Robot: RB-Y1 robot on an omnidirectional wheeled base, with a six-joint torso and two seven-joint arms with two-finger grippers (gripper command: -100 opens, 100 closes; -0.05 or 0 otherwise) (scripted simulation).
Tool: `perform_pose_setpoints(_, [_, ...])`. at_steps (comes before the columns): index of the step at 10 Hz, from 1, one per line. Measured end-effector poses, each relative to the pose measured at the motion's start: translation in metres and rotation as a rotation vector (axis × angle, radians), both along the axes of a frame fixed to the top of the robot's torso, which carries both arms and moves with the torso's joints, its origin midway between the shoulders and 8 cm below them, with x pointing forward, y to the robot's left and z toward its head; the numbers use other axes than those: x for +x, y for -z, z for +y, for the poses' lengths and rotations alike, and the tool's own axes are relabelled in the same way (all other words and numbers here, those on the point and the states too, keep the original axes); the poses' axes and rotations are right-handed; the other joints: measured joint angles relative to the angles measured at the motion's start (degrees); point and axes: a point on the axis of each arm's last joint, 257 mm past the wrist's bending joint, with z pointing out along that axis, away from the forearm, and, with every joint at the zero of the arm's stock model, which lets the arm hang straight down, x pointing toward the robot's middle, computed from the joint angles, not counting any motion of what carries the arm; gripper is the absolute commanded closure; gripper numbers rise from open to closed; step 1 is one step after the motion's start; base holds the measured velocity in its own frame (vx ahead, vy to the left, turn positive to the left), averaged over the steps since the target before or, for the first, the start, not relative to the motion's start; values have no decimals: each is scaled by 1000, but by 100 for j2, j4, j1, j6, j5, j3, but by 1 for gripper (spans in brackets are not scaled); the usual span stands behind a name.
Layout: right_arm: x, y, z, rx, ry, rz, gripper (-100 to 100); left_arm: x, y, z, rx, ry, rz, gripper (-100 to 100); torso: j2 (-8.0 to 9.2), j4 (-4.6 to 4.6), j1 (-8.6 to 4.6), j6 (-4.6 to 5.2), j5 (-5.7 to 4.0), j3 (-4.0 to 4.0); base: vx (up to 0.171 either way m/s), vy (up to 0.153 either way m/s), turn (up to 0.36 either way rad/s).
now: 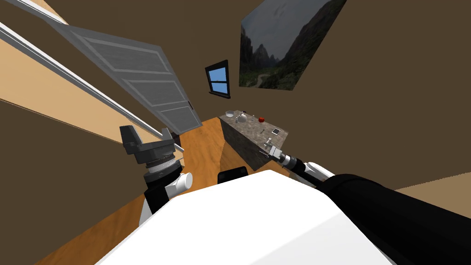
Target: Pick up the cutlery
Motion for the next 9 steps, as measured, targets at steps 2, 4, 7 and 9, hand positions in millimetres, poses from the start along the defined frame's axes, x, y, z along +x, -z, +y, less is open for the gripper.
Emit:
perform_pose_setpoints(2, [-10,15,-9,-109,-32,12,-100,0,0,0,0,0,0,0,-2,0,-1,0,0,-1,29,11,78])
perform_pose_setpoints(4, [-24,29,-20,-213,-71,25,-100,0,0,0,0,0,0,0,-4,-1,-1,0,0,-3,40,7,58])
perform_pose_setpoints(7, [-42,53,-37,-374,-134,49,-100,0,0,0,0,0,0,0,-10,-2,-2,-1,-1,-6,42,4,56])
perform_pose_setpoints(9, [-52,64,-52,-472,-177,61,-100,0,0,0,0,0,0,0,-12,-3,1,-1,0,-7,51,13,63])
